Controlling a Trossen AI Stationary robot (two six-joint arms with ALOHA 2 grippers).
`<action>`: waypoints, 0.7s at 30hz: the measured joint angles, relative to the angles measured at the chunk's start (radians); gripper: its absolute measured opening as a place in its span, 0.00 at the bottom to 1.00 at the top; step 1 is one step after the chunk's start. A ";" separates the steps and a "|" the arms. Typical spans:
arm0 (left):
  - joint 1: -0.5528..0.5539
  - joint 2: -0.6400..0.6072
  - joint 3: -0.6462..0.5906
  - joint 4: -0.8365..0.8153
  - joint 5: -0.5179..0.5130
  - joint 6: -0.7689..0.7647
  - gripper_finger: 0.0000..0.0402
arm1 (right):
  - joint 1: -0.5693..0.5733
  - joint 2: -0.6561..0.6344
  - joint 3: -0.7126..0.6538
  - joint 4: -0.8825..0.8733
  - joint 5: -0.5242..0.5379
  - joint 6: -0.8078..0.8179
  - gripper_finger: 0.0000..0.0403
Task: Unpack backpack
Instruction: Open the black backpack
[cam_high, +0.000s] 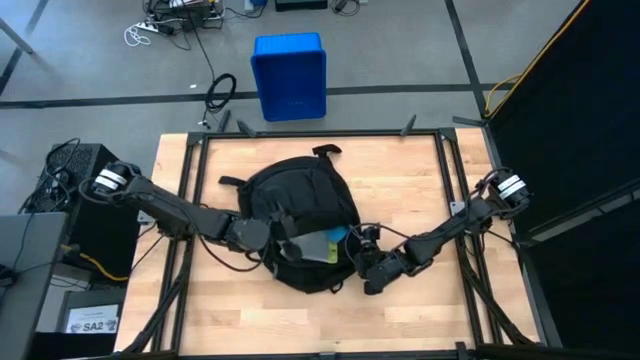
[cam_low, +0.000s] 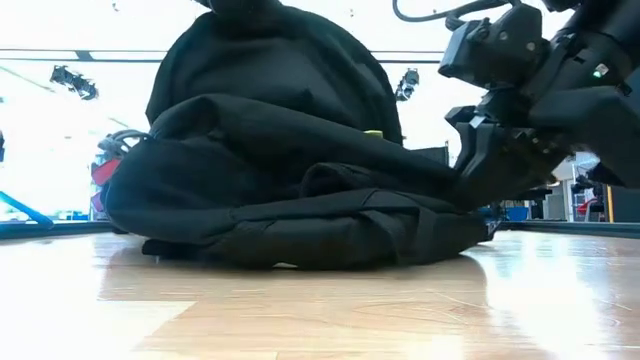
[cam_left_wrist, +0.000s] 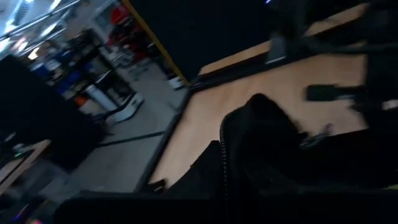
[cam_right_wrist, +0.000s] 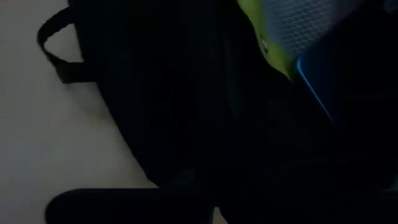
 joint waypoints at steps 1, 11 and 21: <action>0.009 -0.014 -0.010 -0.003 -0.009 -0.009 0.00 | 0.003 0.000 0.000 -0.002 -0.011 0.004 0.00; 0.150 -0.169 -0.240 0.122 -0.046 -0.092 0.00 | 0.071 0.000 0.001 -0.076 -0.016 0.125 0.00; 0.248 -0.413 -0.459 0.247 -0.054 -0.182 0.00 | 0.096 0.000 0.000 -0.109 -0.037 0.175 0.00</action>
